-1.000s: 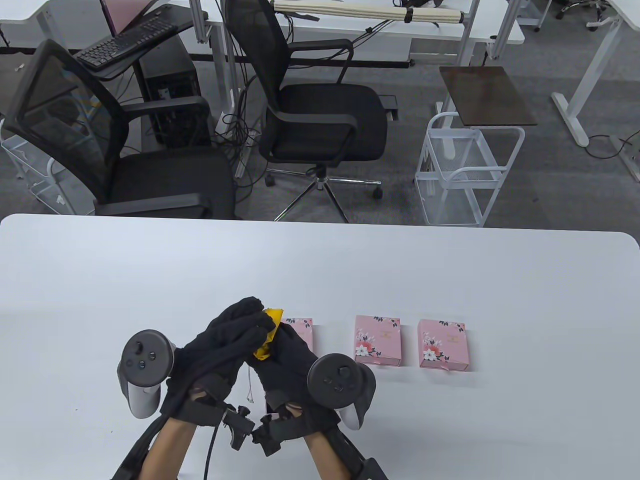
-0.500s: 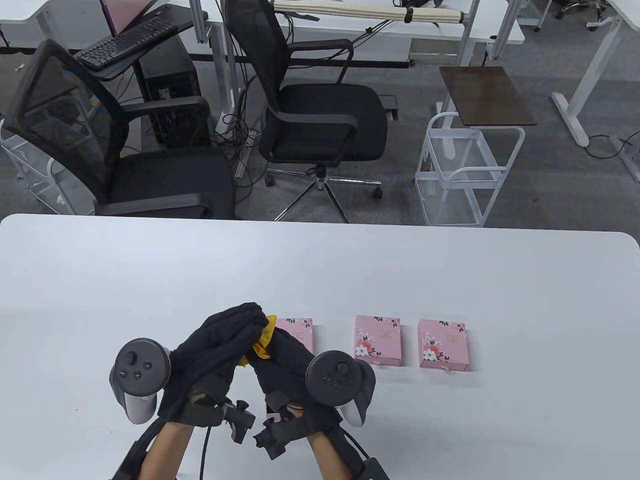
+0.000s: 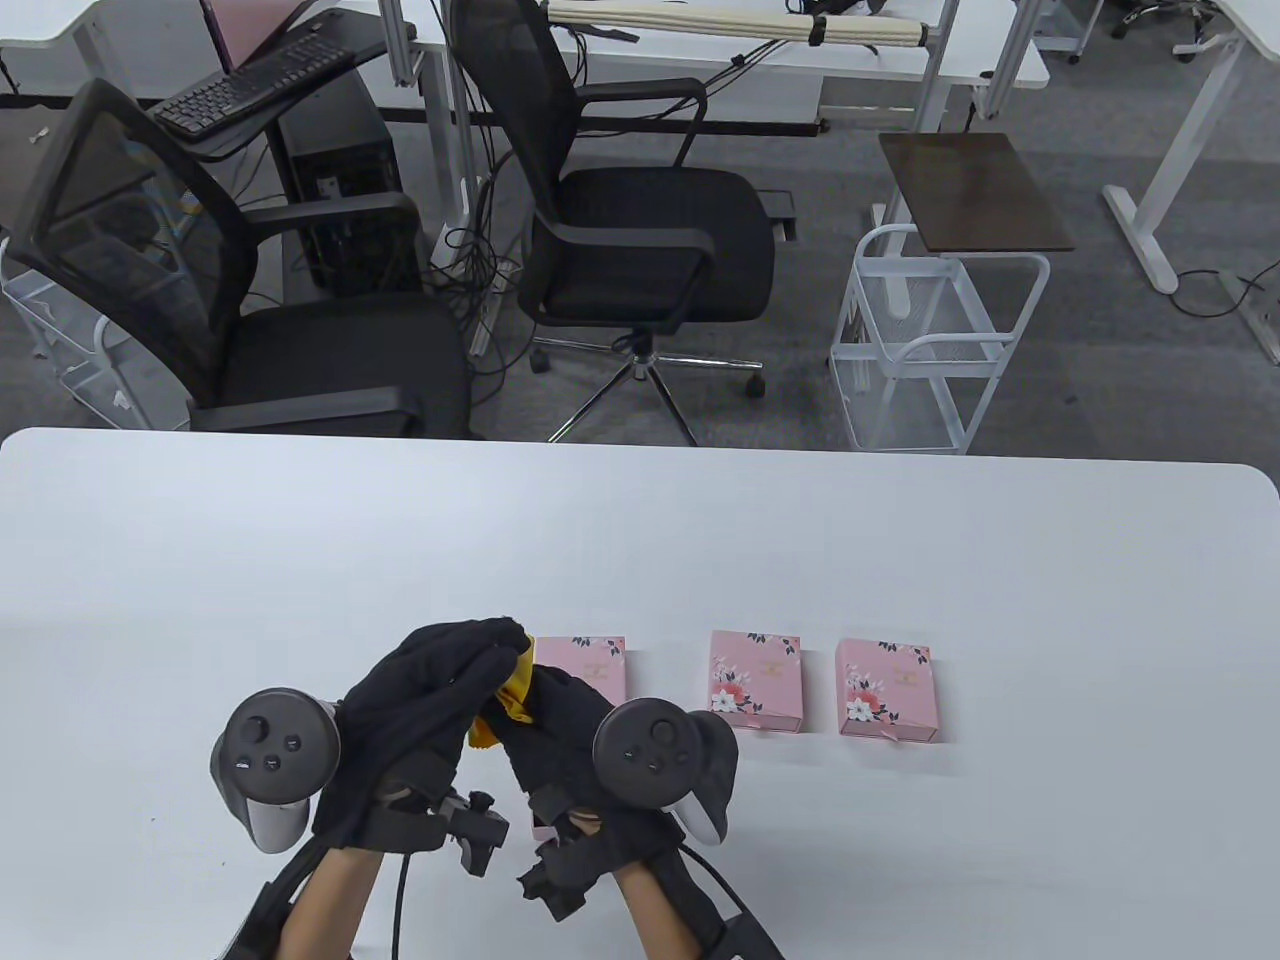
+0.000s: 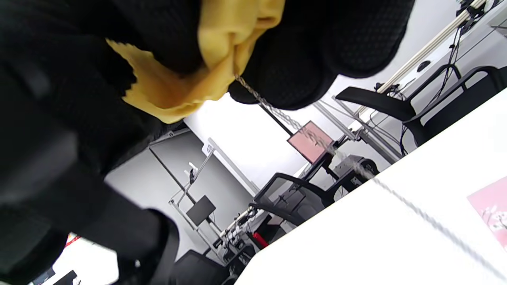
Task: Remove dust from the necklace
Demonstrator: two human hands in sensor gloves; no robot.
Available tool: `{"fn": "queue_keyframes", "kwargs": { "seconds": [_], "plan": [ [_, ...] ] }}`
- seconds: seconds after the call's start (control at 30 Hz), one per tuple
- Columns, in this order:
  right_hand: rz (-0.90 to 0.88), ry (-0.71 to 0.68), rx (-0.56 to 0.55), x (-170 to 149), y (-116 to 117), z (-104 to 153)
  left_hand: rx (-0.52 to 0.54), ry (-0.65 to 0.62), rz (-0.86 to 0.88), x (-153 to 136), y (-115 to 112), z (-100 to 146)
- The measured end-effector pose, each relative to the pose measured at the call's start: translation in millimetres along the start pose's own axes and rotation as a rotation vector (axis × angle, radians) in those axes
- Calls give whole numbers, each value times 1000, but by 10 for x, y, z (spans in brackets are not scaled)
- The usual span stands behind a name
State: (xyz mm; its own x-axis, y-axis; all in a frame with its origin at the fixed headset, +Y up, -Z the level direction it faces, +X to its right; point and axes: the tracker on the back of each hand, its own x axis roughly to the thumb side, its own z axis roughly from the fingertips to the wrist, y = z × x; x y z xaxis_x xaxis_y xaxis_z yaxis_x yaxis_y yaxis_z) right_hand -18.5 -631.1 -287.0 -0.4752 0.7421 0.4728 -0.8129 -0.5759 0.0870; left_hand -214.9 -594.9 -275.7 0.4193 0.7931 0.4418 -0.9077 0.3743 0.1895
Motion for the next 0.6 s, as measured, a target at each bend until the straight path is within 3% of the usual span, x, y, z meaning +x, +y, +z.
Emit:
{"fn": "queue_keyframes", "kwargs": {
  "seconds": [0.23,0.6],
  "plan": [
    [32,-13,91,-6,81,-26,21,-22,13,20,58,8],
    [99,7,76,-39,176,-22,46,-31,33,40,148,12]
  ]
}}
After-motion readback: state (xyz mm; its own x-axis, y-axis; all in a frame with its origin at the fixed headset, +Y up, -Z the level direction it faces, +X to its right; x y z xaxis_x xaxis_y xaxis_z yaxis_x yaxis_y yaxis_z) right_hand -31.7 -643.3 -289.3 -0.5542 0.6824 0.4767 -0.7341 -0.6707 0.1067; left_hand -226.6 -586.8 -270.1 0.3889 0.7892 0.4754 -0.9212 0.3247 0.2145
